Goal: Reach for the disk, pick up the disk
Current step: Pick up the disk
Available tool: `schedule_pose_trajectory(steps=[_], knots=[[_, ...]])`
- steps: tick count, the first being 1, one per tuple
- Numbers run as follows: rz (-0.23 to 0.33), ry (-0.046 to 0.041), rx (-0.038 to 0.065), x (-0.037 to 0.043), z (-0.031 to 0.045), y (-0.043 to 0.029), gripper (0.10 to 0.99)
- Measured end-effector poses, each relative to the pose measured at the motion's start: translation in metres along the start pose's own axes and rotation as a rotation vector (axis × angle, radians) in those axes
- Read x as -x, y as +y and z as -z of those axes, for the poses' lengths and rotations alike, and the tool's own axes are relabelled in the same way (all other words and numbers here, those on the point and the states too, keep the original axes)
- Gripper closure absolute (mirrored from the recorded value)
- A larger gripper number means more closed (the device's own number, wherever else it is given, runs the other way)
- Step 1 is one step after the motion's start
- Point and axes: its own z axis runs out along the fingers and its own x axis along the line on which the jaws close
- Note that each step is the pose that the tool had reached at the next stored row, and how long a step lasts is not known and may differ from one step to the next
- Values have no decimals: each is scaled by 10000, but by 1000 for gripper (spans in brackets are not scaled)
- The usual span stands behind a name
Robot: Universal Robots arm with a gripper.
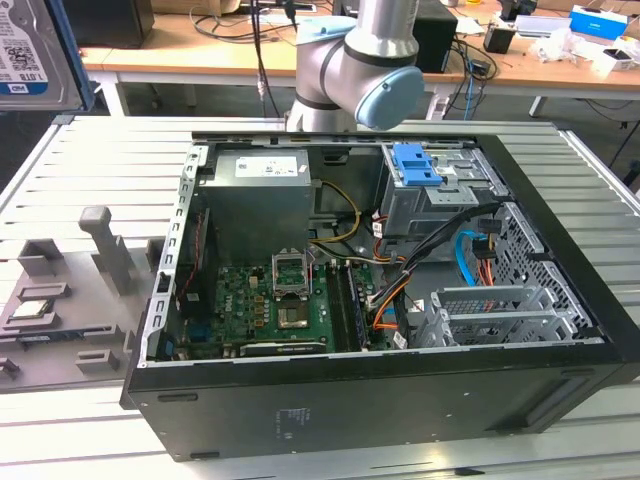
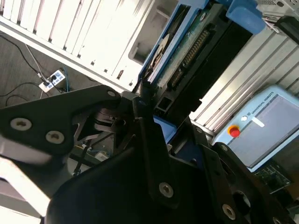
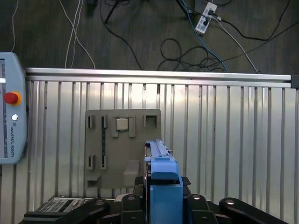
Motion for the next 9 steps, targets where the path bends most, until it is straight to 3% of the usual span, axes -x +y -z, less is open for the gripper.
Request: schedule_pose_trajectory(steps=[1, 9], knots=[[0, 10, 1, -1, 5, -125, 722], [-1, 30, 1, -3, 13, -338, 722]])
